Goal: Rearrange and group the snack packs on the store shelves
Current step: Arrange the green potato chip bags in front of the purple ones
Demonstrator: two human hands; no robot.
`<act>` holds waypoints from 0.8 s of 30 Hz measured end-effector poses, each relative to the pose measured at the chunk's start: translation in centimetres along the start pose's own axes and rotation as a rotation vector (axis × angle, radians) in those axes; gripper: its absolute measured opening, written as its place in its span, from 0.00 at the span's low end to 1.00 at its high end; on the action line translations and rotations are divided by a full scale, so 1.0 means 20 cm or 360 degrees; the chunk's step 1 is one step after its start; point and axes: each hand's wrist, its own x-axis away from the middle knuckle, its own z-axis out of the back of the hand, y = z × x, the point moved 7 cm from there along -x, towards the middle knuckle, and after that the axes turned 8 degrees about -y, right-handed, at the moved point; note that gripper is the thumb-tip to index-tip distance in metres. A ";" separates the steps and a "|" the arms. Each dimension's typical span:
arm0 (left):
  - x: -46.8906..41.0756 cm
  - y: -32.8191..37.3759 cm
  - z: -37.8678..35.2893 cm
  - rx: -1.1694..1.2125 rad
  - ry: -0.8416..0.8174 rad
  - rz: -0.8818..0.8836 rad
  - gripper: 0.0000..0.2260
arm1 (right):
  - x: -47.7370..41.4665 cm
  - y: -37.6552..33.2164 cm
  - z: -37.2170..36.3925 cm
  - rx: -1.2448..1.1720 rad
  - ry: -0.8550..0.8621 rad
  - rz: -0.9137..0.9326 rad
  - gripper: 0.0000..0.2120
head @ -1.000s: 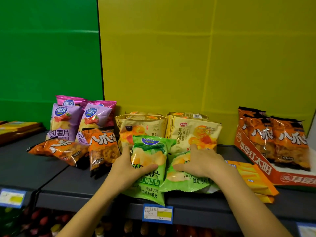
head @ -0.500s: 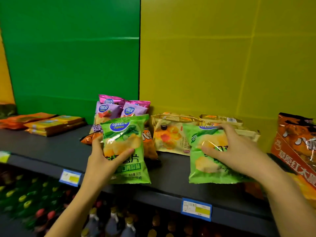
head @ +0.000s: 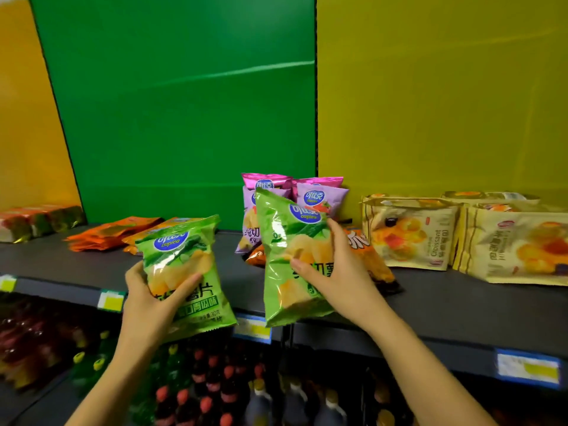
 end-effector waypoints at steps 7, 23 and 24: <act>-0.20 -0.13 0.22 0.0049 0.0054 0.0078 0.35 | -0.25 -0.01 -0.52 -0.0252 -0.0422 -0.0089 0.41; -0.66 -0.25 0.25 -0.0075 0.0092 0.0008 0.40 | -0.58 0.08 -0.83 -0.0041 -0.0379 -0.0005 0.28; -0.68 -0.25 0.23 -0.0088 0.0071 -0.0016 0.39 | -0.56 0.09 -0.81 0.0030 -0.0311 0.0023 0.29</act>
